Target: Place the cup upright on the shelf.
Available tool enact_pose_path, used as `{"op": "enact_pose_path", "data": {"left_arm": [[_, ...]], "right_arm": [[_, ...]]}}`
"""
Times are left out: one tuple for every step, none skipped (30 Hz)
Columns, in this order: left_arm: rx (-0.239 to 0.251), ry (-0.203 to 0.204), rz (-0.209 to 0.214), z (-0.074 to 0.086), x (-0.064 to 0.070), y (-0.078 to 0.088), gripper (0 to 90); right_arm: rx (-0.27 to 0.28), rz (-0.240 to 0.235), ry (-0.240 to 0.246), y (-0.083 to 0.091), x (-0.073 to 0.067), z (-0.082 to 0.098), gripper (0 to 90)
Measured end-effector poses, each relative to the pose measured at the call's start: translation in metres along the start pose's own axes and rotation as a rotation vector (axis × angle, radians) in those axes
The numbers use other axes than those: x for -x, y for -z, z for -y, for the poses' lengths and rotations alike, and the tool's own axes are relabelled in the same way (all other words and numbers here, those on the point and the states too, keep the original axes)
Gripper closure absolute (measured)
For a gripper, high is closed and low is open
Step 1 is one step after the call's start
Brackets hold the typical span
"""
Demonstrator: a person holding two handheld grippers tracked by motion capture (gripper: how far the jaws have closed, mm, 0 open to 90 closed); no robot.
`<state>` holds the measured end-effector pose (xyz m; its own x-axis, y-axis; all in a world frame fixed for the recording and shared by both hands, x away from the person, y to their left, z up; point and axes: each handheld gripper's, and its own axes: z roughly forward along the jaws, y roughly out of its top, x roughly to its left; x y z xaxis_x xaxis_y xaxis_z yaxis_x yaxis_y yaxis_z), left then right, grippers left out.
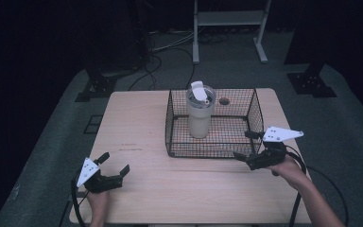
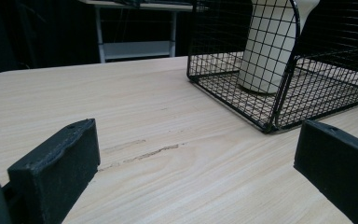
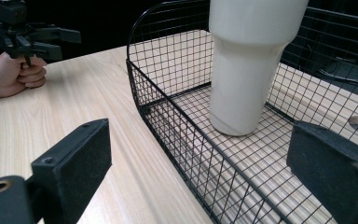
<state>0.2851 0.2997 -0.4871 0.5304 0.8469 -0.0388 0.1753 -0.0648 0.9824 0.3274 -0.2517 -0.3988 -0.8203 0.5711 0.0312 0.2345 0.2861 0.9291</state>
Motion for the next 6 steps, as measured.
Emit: {"op": "enact_pose_path", "data": {"left_arm": [[-0.001, 0.0, -0.001, 0.0, 0.0, 0.0, 0.0], [-0.001, 0.001, -0.001, 0.0, 0.0, 0.0, 0.0], [-0.001, 0.001, -0.001, 0.0, 0.0, 0.0, 0.0], [0.0, 0.001, -0.002, 0.0, 0.0, 0.0, 0.0], [0.0, 0.002, -0.002, 0.0, 0.0, 0.0, 0.0], [-0.001, 0.003, -0.002, 0.0, 0.0, 0.0, 0.0]], "right_arm": [[0.003, 0.0, -0.004, 0.001, -0.001, 0.002, 5.8], [0.0, -0.001, -0.008, 0.003, -0.002, 0.005, 5.8], [0.0, 0.0, -0.009, 0.004, -0.003, 0.006, 5.8], [0.005, -0.002, -0.015, 0.005, -0.004, 0.009, 5.8], [0.005, -0.006, -0.018, 0.006, -0.006, 0.011, 5.8], [0.004, -0.005, -0.015, 0.007, -0.007, 0.013, 5.8]]}}
